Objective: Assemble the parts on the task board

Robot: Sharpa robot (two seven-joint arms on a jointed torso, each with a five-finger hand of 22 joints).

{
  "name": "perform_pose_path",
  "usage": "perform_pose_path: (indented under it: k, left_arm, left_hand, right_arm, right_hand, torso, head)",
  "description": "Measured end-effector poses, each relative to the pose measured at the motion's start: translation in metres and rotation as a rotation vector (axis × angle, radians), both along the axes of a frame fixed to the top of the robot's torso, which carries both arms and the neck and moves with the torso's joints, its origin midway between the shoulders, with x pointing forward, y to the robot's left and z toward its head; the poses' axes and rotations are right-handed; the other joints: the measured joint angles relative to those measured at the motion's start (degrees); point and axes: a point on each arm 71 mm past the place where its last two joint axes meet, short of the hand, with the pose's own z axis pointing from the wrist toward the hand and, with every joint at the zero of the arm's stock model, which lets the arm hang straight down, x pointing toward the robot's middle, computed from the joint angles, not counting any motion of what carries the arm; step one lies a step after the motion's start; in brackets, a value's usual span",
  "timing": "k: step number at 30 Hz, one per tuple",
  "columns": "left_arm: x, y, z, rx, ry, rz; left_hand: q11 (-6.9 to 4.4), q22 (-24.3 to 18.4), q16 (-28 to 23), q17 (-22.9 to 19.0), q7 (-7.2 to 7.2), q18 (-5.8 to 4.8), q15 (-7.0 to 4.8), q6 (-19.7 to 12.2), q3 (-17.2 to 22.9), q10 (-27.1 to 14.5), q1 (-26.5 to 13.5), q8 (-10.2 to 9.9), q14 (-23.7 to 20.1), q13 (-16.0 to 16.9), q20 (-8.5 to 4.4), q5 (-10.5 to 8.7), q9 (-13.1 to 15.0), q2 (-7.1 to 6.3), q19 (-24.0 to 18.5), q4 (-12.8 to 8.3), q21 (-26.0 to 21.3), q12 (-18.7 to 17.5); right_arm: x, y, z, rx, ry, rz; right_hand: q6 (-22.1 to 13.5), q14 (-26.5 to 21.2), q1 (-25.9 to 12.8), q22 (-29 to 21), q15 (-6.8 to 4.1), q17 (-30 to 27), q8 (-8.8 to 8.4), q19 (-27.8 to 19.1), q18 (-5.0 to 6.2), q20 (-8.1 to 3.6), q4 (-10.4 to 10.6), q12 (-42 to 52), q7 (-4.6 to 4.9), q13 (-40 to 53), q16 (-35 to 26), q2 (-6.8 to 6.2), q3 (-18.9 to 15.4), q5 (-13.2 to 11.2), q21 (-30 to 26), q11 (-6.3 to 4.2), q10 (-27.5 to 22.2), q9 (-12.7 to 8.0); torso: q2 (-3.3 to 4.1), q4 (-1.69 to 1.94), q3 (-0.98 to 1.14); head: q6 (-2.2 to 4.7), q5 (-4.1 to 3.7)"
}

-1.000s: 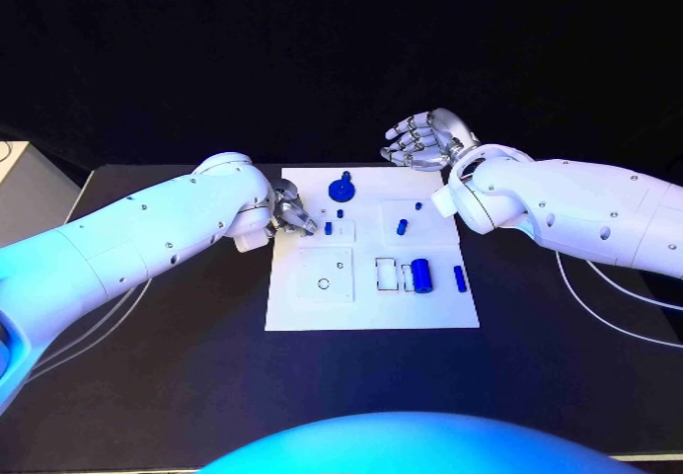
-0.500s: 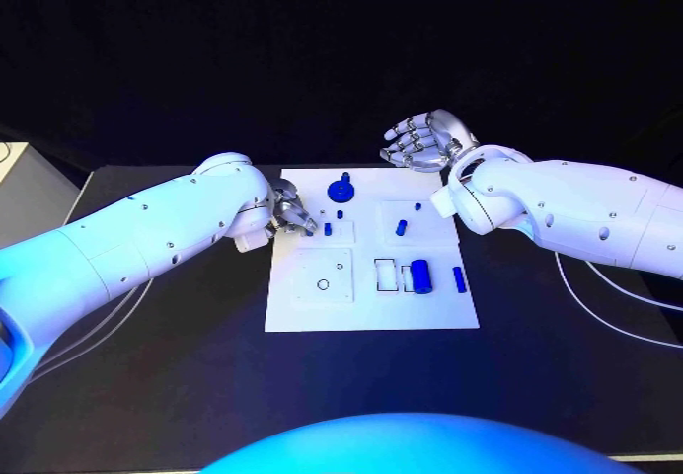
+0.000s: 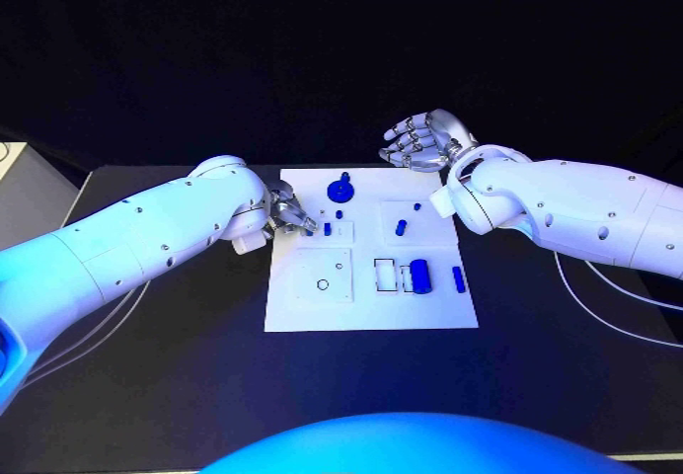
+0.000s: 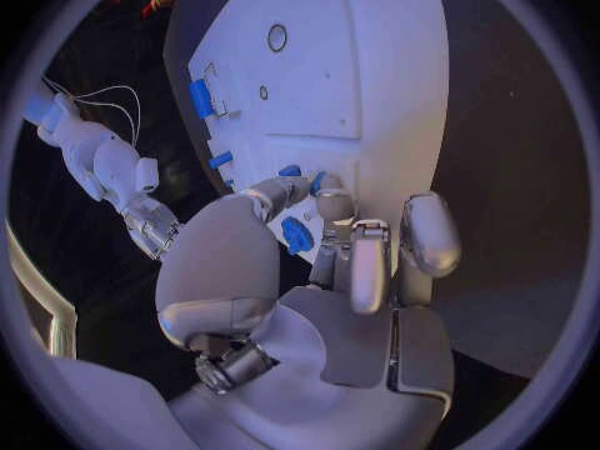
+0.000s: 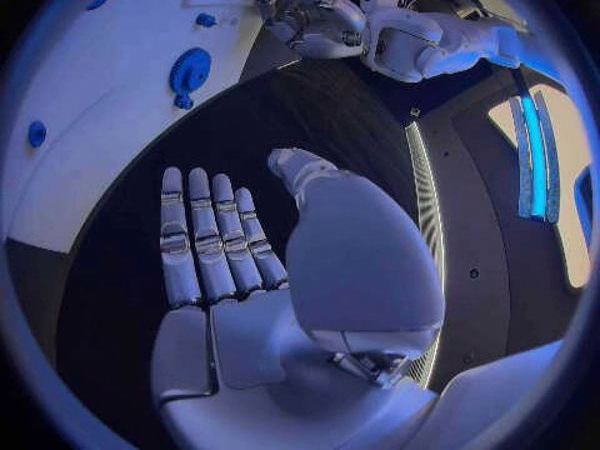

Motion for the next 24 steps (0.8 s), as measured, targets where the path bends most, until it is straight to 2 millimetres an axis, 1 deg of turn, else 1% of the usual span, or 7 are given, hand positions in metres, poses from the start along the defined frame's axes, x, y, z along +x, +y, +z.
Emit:
perform_pose_path:
  k: [2, 5, 9, 12, 16, 22, 24]
  left_arm:
    - [-0.001, 0.000, 0.000, -0.001, 0.001, -0.001]
    - [-0.001, 0.001, -0.001, -0.003, 0.003, -0.001]
    - [-0.003, 0.003, -0.002, -0.003, 0.006, -0.001]
    - [-0.003, 0.005, -0.002, -0.004, 0.006, 0.000]
    - [-0.004, 0.008, -0.002, -0.005, 0.005, 0.005]
    - [-0.004, 0.014, -0.002, -0.008, 0.001, 0.015]
    - [-0.005, 0.016, -0.003, -0.008, 0.001, 0.020]
  left_hand:
    - [0.00, 0.0, 0.0, 0.0, 0.00, 0.00, 0.00, 0.0, -0.5, 0.0, 0.2, 0.0, 0.0, -0.1, 0.00, -0.52, 0.0, -0.21, 0.0, 0.2, 0.0, 0.0]
    - [0.00, 0.0, 0.0, 0.0, 0.00, 0.00, 0.00, 0.0, -1.8, 0.0, 0.6, -0.1, 0.0, -0.1, 0.00, -2.55, 0.0, -0.63, 0.0, 1.0, 0.0, 0.0]
    - [0.20, 0.0, 0.0, 0.0, 0.01, 0.00, 0.00, 0.4, -3.6, -0.2, 1.2, -0.1, 0.0, -0.2, 0.00, -7.29, -0.2, -1.19, 0.0, 2.7, -0.3, 0.0]
    - [0.21, -0.1, 0.0, 0.0, 0.03, 0.00, 0.00, 0.5, -5.3, -0.2, 1.5, -0.1, 0.0, -0.3, 0.00, -12.75, -0.2, -1.49, 0.0, 4.4, -0.3, 0.0]
    - [0.21, -0.2, 0.0, 0.0, 0.19, 0.00, 0.00, 0.7, -7.5, -0.2, 2.2, 0.1, 0.0, -0.5, 0.00, -18.41, -0.1, -2.12, 0.0, 7.0, -0.5, 0.0]
    - [0.21, -0.3, 0.0, 0.0, 0.12, 0.00, 0.00, 0.7, -10.2, -0.2, 3.6, 0.4, 0.0, -0.7, 0.00, -23.03, 0.0, -1.77, 0.0, 9.9, -0.5, 0.0]
    - [0.43, -0.4, 0.0, 0.0, 0.13, 0.00, 0.00, 0.7, -11.1, -0.4, 3.8, 0.6, 0.0, -0.7, 0.00, -25.81, 0.0, -1.59, 0.0, 10.5, -0.8, 0.0]
  right_arm:
    - [0.000, 0.000, 0.000, 0.000, 0.000, 0.000]
    - [0.000, 0.000, 0.000, 0.000, 0.001, 0.000]
    - [0.000, 0.000, -0.001, 0.000, 0.001, -0.001]
    - [0.000, -0.001, -0.001, 0.000, 0.002, -0.001]
    - [0.000, -0.001, -0.001, 0.000, 0.003, -0.001]
    - [-0.001, -0.001, -0.002, 0.000, 0.004, -0.002]
    - [-0.001, -0.001, -0.002, 0.000, 0.004, -0.002]
  right_hand:
    - [0.0, 0.0, 0.0, 0.0, 0.00, 0.0, 0.00, 0.0, 0.00, 0.00, 0.0, 0.0, 0.00, 0.0, 0.0, 0.00, 0.0, 0.0, 0.0, 0.00, 0.0, 0.0]
    - [0.0, 0.0, 0.0, 0.0, 0.00, 0.0, 0.00, 0.0, 0.00, 0.00, 0.0, 0.0, 0.00, 0.0, 0.0, 0.00, 0.0, 0.0, 0.0, 0.00, 0.0, 0.0]
    - [0.0, 0.0, 0.0, 0.0, 0.00, 0.0, 0.00, 0.0, 0.00, 0.00, 0.0, 0.0, 0.00, 0.0, 0.0, 0.00, 0.0, 0.0, 0.0, 0.00, 0.0, 0.0]
    - [0.0, 0.0, 0.0, 0.0, 0.00, 0.0, 0.00, 0.0, 0.00, 0.00, 0.0, 0.0, 0.00, 0.0, 0.0, 0.00, 0.0, 0.0, 0.0, 0.00, 0.0, 0.0]
    - [0.0, 0.0, 0.0, 0.0, 0.00, 0.0, 0.00, 0.0, 0.00, 0.00, 0.0, 0.0, 0.00, 0.0, 0.0, 0.00, 0.0, 0.0, 0.0, 0.00, 0.0, 0.0]
    - [0.0, 0.0, 0.0, -0.1, 0.00, 0.0, 0.00, 0.0, 0.00, 0.00, 0.0, 0.3, 0.00, -0.1, 0.0, 0.00, 0.0, 0.0, 0.0, 0.00, 0.0, 0.0]
    - [0.0, 0.0, 0.0, -0.1, 0.00, 0.0, 0.00, 0.0, 0.00, 0.00, 0.0, 0.3, 0.00, -0.1, 0.0, 0.00, 0.0, 0.0, 0.0, 0.00, 0.0, 0.0]
  torso:
    - [-0.01, 0.01, -0.01]
    - [-0.01, 0.04, -0.01]
    - [-0.01, 0.04, -0.03]
    - [-0.01, 0.04, -0.03]
    - [-0.01, 0.03, -0.03]
    - [0.01, 0.00, -0.02]
    - [0.02, 0.00, -0.01]
  head:
    - [-0.01, -0.01]
    - [-0.01, -0.01]
    - [-0.01, -0.01]
    - [-0.01, 0.03]
    - [-0.07, 0.10]
    - [-0.07, 0.14]
    - [-0.05, 0.14]
